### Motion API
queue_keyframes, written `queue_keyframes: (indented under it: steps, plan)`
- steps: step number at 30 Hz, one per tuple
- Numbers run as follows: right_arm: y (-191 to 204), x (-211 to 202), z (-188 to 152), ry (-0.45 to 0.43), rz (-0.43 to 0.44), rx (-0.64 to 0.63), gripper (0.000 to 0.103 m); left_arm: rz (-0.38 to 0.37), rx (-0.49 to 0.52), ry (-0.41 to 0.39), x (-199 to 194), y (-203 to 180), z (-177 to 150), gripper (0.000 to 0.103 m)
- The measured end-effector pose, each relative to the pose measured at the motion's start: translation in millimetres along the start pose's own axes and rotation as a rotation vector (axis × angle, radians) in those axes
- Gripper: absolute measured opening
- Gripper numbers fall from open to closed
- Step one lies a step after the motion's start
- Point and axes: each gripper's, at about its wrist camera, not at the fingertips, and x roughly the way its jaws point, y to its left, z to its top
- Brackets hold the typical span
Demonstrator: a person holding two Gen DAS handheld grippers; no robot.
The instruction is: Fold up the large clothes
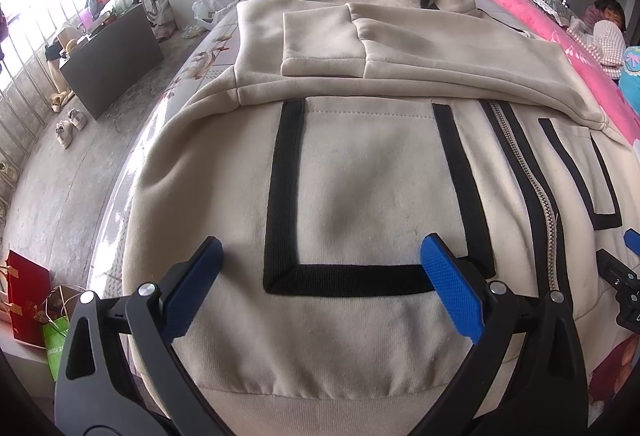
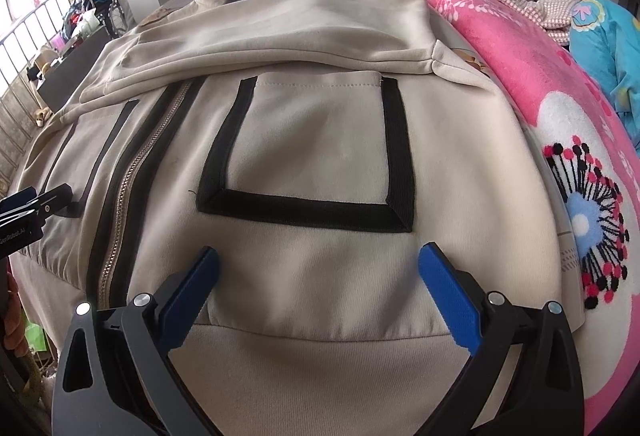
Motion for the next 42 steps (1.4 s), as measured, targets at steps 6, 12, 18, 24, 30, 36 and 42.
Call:
queue_keyframes:
  steps: [6, 12, 18, 24, 30, 36, 42]
  plan:
    - [0.2, -0.6, -1.3, -0.012, 0.001, -0.002, 0.097, -0.003, -0.004, 0.004, 0.9, 0.1, 1.2, 0.096]
    - [0.0, -1.4, -3.5, -0.016, -0.001, 0.0, 0.097, -0.006, 0.0, 0.0, 1.0, 0.3, 0.8, 0.096]
    - [0.3, -2.3, -5.8, -0.038, -0.003, -0.003, 0.097, -0.004, 0.002, -0.006, 0.7, 0.6, 0.0, 0.096]
    - [0.0, -4.8, -8.7, -0.064, -0.001, -0.009, 0.097, 0.002, 0.022, -0.014, -1.2, -1.5, -1.0, 0.096]
    - [11.0, -17.5, -3.5, -0.078, 0.001, -0.044, 0.097, 0.0, 0.037, -0.018, -2.6, -1.5, -0.5, 0.096]
    - [34.1, -15.0, -3.7, -0.067, 0.086, -0.124, 0.097, -0.024, 0.068, -0.109, -30.2, 2.6, -7.0, 0.096]
    - [36.5, -6.9, -9.7, -0.055, 0.1, -0.127, 0.097, -0.064, 0.041, -0.157, -73.5, 37.8, -46.9, 0.095]
